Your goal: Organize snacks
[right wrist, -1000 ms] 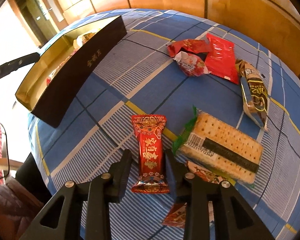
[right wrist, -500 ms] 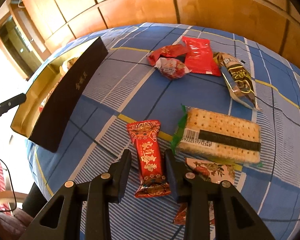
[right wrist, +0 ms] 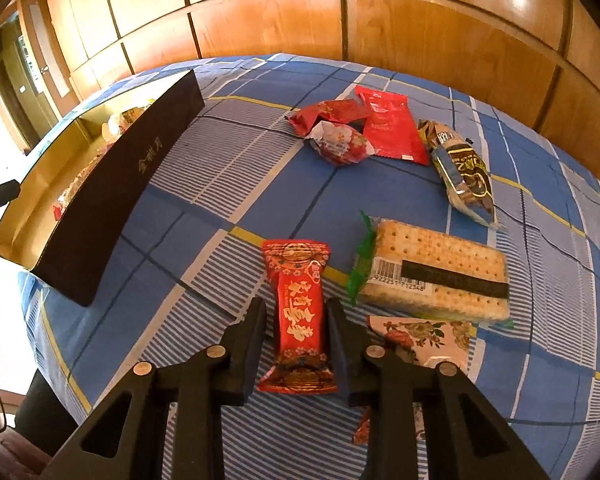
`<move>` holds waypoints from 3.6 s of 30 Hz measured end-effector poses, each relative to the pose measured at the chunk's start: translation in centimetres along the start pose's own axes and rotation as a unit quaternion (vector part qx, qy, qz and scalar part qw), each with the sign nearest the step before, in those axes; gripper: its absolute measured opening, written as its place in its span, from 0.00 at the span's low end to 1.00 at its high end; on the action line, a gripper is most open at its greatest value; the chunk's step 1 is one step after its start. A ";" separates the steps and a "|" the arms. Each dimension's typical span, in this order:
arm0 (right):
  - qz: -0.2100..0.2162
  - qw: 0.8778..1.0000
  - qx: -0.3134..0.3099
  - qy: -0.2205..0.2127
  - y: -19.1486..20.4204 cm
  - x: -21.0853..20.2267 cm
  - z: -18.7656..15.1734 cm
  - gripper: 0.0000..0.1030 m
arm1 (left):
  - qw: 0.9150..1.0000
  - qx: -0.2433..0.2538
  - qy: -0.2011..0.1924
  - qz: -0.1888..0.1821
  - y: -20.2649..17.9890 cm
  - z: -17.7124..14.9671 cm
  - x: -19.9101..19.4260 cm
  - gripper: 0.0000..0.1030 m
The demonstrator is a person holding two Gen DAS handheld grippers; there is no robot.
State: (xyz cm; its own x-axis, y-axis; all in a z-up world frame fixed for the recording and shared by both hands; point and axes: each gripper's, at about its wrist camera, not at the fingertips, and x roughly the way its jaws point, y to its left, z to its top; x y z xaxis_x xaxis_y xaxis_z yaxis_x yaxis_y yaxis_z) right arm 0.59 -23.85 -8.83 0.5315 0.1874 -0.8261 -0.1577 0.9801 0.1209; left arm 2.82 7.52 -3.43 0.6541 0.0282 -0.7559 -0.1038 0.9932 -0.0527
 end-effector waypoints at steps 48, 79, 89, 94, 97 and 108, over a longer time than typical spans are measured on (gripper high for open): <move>0.102 0.994 -0.014 -0.048 7.5 -4.4 4.5 0.21 | 0.997 -0.008 -0.063 0.043 1.8 0.3 -2.9 0.47; 0.142 0.987 -0.053 -0.045 14.2 -2.7 7.5 0.29 | 0.997 0.005 -0.069 0.043 1.6 -0.3 -3.7 0.47; 0.107 0.992 -0.026 -0.063 10.0 -4.3 6.7 0.29 | 0.997 0.031 -0.067 0.038 0.0 -0.5 -3.5 0.47; 0.089 0.994 -0.011 -0.065 7.4 -4.8 6.3 0.29 | 0.996 0.046 -0.068 0.035 -0.8 -0.6 -3.6 0.47; 0.077 0.995 -0.002 -0.066 5.8 -5.0 6.1 0.29 | 0.996 0.055 -0.065 0.033 -1.4 -0.7 -3.5 0.47; 0.019 0.997 0.023 -0.074 -0.6 -6.1 6.0 0.29 | 0.993 0.097 -0.058 0.017 -3.9 -0.9 -3.2 0.47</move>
State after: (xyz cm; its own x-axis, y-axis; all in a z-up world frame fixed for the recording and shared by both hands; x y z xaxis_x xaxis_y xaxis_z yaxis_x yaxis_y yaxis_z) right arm 2.41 -25.17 -0.53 0.6427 0.2296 -0.7309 -0.1435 0.9732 0.1795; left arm 0.44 3.49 -1.41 0.7362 0.0630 -0.6739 0.0122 0.9943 0.1062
